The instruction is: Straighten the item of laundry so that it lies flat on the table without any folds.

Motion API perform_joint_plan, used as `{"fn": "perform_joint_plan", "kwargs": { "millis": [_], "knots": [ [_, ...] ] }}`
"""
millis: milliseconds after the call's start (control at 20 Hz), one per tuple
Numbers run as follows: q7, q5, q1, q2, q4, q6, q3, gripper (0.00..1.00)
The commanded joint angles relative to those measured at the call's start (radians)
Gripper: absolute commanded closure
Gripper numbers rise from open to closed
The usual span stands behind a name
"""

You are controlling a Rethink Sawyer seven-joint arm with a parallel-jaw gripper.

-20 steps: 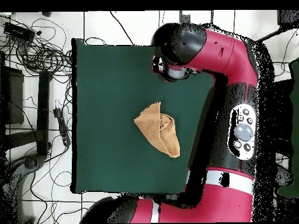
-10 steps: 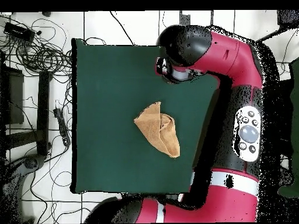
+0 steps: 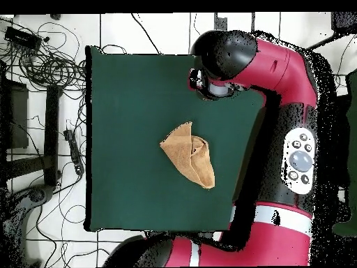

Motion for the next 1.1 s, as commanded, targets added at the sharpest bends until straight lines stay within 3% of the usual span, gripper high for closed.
{"fn": "perform_joint_plan", "kwargs": {
  "millis": [50, 650, 1100],
  "knots": [
    [0.070, -0.002, 0.012, 0.032, 0.137, -0.021, 0.078, 0.00],
    [0.085, -0.007, 0.009, 0.130, -0.057, 0.089, 0.084, 0.00],
    [0.080, -0.003, 0.010, 0.152, -0.100, 0.119, 0.076, 0.00]
  ]
}}
